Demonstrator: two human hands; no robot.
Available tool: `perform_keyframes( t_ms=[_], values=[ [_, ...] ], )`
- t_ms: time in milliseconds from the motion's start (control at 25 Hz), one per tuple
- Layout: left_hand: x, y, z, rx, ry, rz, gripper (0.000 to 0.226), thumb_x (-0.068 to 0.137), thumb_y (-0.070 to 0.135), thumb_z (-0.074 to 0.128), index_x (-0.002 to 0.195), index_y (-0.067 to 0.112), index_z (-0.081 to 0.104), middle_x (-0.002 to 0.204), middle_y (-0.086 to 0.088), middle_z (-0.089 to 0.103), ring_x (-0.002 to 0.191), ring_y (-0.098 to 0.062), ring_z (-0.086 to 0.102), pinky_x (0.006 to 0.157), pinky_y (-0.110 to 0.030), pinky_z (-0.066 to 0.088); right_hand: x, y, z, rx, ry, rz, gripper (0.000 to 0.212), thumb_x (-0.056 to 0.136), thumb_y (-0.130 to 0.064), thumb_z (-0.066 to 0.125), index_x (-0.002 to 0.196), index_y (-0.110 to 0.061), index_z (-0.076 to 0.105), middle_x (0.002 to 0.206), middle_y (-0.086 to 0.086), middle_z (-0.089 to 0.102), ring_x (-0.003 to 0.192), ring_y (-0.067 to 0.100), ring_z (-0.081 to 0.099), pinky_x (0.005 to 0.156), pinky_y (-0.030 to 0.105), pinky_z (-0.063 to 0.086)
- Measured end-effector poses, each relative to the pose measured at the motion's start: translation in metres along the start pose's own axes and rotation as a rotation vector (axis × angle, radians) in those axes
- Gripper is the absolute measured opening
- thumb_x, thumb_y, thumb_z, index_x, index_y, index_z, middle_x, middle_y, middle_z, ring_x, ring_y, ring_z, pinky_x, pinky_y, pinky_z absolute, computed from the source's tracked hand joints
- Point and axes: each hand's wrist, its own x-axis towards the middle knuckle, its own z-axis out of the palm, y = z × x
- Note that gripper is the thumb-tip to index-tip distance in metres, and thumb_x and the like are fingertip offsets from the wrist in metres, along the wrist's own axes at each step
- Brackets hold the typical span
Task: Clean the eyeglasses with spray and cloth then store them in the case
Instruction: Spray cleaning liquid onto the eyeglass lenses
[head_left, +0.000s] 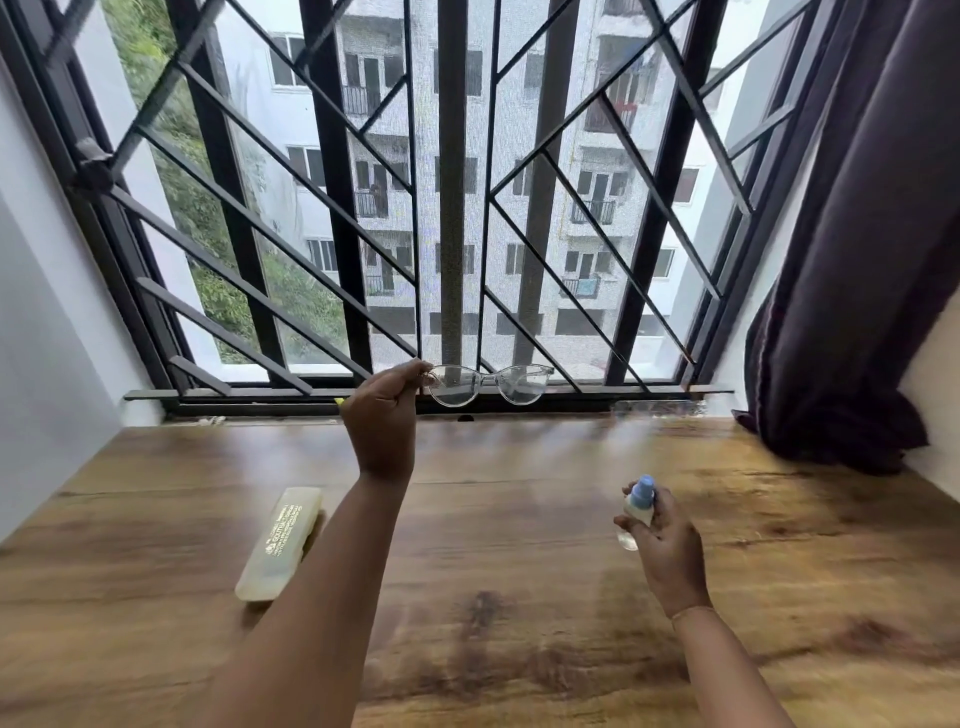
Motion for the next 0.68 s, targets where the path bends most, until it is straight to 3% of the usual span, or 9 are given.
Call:
perform_keyframes(
  t_ms=[120,280,440,560,680],
  values=[
    [-0.003,-0.003,0.000,-0.001,0.002,0.002,0.016,0.073,-0.003,0.068,0.085,0.004,0.075,0.080,-0.009,0.073,0.082,-0.006,0.064,0.073,-0.006,0.045,-0.003,0.002,0.003,-0.007,-0.006,0.039,0.036,0.073,0.006,0.071,0.105,-0.006,0.060,0.091,0.008,0.062,0.091,0.029,0.059,0.077,0.036,0.045],
    [-0.006,-0.004,-0.001,-0.002,0.006,-0.017,0.016,0.072,-0.001,0.068,0.085,0.005,0.075,0.079,-0.007,0.073,0.081,-0.005,0.063,0.070,-0.012,0.047,-0.008,0.008,0.005,-0.099,0.008,0.040,0.036,0.072,0.007,0.071,0.105,-0.002,0.060,0.092,0.010,0.063,0.087,0.026,0.057,0.068,0.024,0.038],
    [-0.009,-0.006,-0.001,-0.010,-0.008,-0.024,0.015,0.072,0.001,0.069,0.086,0.004,0.074,0.080,-0.008,0.073,0.079,-0.008,0.064,0.070,-0.018,0.049,-0.011,0.013,0.003,-0.151,0.003,0.035,0.034,0.070,0.007,0.072,0.102,0.001,0.060,0.092,0.018,0.066,0.084,0.031,0.059,0.070,0.031,0.041],
    [-0.010,-0.007,-0.001,-0.032,-0.010,-0.052,0.015,0.073,0.003,0.069,0.087,0.006,0.075,0.081,-0.005,0.073,0.078,-0.009,0.065,0.071,-0.028,0.052,-0.013,0.012,0.002,-0.130,0.005,0.058,0.033,0.070,0.006,0.072,0.101,0.001,0.061,0.088,0.015,0.067,0.082,0.026,0.058,0.067,0.023,0.040],
    [-0.011,-0.007,-0.001,-0.010,-0.009,-0.036,0.014,0.073,0.003,0.069,0.085,0.006,0.075,0.081,-0.007,0.073,0.078,-0.009,0.065,0.070,-0.029,0.051,-0.015,0.014,0.002,-0.117,0.007,0.075,0.033,0.071,0.007,0.071,0.101,-0.001,0.061,0.086,0.012,0.065,0.082,0.027,0.058,0.064,0.009,0.039]
  ],
)
